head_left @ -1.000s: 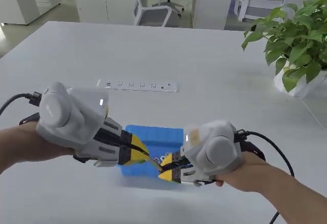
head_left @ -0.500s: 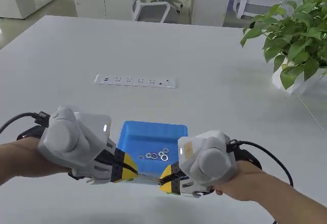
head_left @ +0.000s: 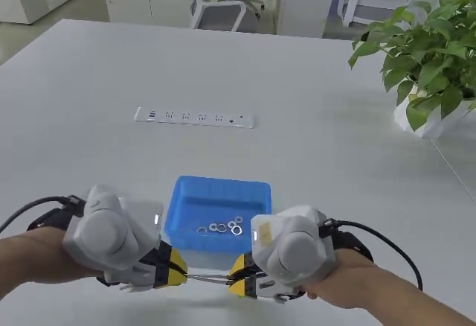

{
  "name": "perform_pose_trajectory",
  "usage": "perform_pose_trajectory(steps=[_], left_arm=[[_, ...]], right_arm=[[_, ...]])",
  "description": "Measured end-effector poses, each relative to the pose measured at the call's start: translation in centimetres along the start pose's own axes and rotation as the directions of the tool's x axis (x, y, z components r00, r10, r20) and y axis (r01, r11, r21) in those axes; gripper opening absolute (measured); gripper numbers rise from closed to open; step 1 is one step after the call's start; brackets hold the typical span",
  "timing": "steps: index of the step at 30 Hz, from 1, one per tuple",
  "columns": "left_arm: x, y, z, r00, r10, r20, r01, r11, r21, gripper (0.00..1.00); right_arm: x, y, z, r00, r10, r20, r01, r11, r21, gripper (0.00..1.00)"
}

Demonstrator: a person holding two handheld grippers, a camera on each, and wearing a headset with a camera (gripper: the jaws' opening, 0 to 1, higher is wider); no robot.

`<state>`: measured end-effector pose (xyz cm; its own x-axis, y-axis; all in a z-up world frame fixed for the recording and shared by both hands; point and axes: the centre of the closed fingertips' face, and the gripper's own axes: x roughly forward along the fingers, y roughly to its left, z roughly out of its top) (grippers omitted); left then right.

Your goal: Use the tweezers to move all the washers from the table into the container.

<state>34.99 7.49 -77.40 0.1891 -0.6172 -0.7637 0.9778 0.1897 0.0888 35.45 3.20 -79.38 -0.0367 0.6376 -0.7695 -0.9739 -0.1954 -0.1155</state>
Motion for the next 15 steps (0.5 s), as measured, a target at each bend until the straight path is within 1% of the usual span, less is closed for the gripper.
perform_pose_trajectory(steps=[2, 7, 10, 15], left_arm=[[0.4, -0.2, -0.4, 0.9999, -0.009, -0.010, 0.009, 1.000, -0.009, 0.05], [1.2, -0.6, -0.8, 0.9993, -0.029, -0.023, 0.028, 0.999, -0.028, 0.05], [1.5, -0.8, -0.9, 0.9989, -0.037, -0.028, 0.036, 0.999, -0.040, 0.05], [1.9, -1.1, -1.2, 0.9976, -0.056, -0.041, 0.054, 0.997, -0.049, 0.05]], right_arm=[[0.1, 0.2, -0.1, 1.0000, 0.005, 0.001, -0.005, 1.000, 0.006, 0.09], [0.4, 0.6, -0.6, 0.9996, 0.021, -0.019, -0.021, 1.000, 0.005, 0.10], [0.3, 0.7, -0.8, 0.9994, 0.021, -0.028, -0.021, 1.000, 0.000, 0.11], [0.4, 1.1, -1.4, 0.9980, 0.041, -0.049, -0.040, 0.999, 0.009, 0.11]])
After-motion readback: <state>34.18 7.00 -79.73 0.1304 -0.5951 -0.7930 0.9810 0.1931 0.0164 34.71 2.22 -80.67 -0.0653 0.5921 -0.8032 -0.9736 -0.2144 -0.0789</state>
